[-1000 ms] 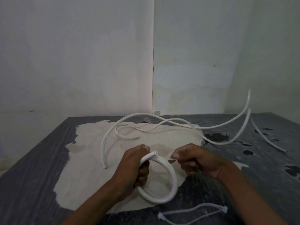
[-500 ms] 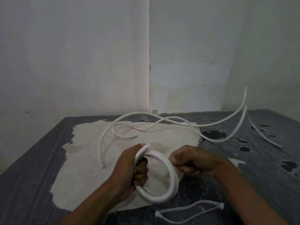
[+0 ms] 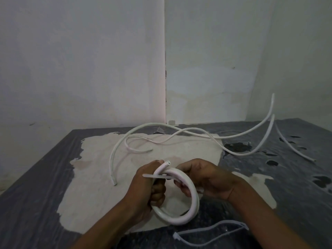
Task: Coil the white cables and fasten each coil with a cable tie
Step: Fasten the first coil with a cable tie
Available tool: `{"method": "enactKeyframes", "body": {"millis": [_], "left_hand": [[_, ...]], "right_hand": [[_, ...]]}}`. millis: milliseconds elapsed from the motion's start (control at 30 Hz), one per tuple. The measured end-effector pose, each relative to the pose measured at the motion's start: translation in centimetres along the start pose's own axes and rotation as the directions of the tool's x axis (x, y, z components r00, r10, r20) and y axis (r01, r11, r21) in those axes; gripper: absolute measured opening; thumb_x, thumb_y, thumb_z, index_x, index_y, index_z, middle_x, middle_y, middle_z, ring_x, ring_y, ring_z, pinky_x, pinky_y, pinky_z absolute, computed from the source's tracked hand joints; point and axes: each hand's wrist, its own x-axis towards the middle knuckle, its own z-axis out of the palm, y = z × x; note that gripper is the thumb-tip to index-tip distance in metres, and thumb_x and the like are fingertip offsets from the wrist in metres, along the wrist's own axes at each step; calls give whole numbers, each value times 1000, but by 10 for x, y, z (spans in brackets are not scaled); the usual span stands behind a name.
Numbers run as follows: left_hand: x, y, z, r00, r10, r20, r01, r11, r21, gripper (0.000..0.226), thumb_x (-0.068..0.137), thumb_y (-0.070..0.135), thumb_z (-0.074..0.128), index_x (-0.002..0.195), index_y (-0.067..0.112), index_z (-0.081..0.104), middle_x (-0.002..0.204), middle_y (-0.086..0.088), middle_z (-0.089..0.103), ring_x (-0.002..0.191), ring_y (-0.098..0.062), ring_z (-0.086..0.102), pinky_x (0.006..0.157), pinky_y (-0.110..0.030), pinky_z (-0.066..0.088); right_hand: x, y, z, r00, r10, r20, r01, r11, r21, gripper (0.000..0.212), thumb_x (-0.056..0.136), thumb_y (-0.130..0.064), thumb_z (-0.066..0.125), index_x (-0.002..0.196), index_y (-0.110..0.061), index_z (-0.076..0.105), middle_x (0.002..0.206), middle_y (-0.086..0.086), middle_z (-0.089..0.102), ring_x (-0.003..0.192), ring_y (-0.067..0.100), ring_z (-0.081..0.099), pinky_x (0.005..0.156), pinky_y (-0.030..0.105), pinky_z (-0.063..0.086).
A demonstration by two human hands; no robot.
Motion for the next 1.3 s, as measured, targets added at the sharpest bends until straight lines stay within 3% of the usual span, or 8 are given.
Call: {"method": "enactKeyframes", "body": {"millis": [100,200,333,500,667,800,1000,1300], "left_hand": [[0,-3,-2,999,43,-2,-42,998,36,56,97,30,39,42,18,41,40,-1,26,33,-9,21,41,-20,18],[-3,-3,-1,984,176,-5,-176,982,71,35,82,28,53,50,16,46,43,-5,29,34,-11,25,43,-22,23],[-5,-1,1,991,130,36,-132,990,52,39,79,37,52,51,13,38,42,-2,29,36,-12,22,39,-19,22],[-4,-3,0,986,165,-11,-162,977,141,44,96,29,37,56,12,38,44,-1,31,38,-11,22,41,-21,20],[-4,-1,-3,969,247,-3,-242,951,192,40,97,24,37,60,9,39,43,-1,34,36,-11,26,38,-19,25],[-4,-2,-2,957,289,8,-284,932,224,38,99,23,35,66,7,43,45,-3,36,37,-11,29,39,-20,27],[-4,-4,-3,921,387,40,-382,881,279,30,98,18,40,76,0,45,47,-2,37,38,-11,31,38,-20,28],[1,-9,-3,851,522,50,-491,759,427,34,98,20,45,75,-6,43,55,-10,42,44,-17,38,40,-28,35]], "right_hand": [[0,0,0,997,7,-75,-7,1000,-4,28,78,4,53,97,-2,72,79,10,70,64,14,66,60,22,54],[1,-2,4,967,-4,-256,25,997,78,30,74,4,64,103,-1,65,79,15,72,67,20,70,59,25,56],[4,-6,14,907,-27,-421,91,987,132,24,69,-3,67,93,-4,66,77,12,72,66,17,69,59,24,56],[7,-8,26,877,-22,-480,60,996,63,8,65,-12,72,69,-18,76,75,7,71,65,17,65,68,31,54],[6,-10,31,852,-50,-521,51,999,-13,15,77,-3,71,89,-12,72,78,13,71,67,23,66,67,35,56],[3,-14,34,852,-108,-512,51,991,-124,21,69,-14,78,90,-15,74,84,16,74,72,27,69,80,44,57],[-1,-18,38,834,-190,-518,74,969,-237,21,66,-17,79,87,-13,75,87,13,75,76,26,70,66,29,55],[-1,-18,43,782,-307,-543,93,919,-384,11,77,-9,76,88,-9,74,74,15,73,64,19,68,60,25,55]]}}
